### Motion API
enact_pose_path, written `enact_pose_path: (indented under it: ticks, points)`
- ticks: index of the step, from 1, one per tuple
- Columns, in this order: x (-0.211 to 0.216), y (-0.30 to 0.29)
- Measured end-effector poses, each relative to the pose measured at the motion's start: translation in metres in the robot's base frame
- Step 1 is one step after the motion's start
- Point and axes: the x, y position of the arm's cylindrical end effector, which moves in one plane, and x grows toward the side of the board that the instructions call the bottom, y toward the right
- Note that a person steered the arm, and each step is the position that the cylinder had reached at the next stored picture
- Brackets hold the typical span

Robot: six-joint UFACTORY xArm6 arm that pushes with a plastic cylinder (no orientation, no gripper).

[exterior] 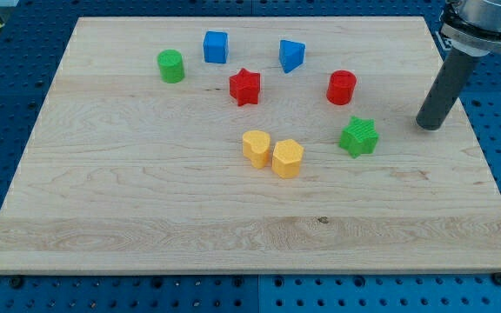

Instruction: Push the green star into the yellow hexagon

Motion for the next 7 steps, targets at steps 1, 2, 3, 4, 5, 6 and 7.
enact_pose_path:
  ticks: [1, 2, 3, 4, 5, 6, 7]
  points:
    - [0.013, -0.013]
    - [0.015, -0.051]
    - [0.015, -0.092]
    - [0.015, -0.118]
    - [0.016, -0.135]
    - [0.022, -0.144]
    - [0.023, -0.153]
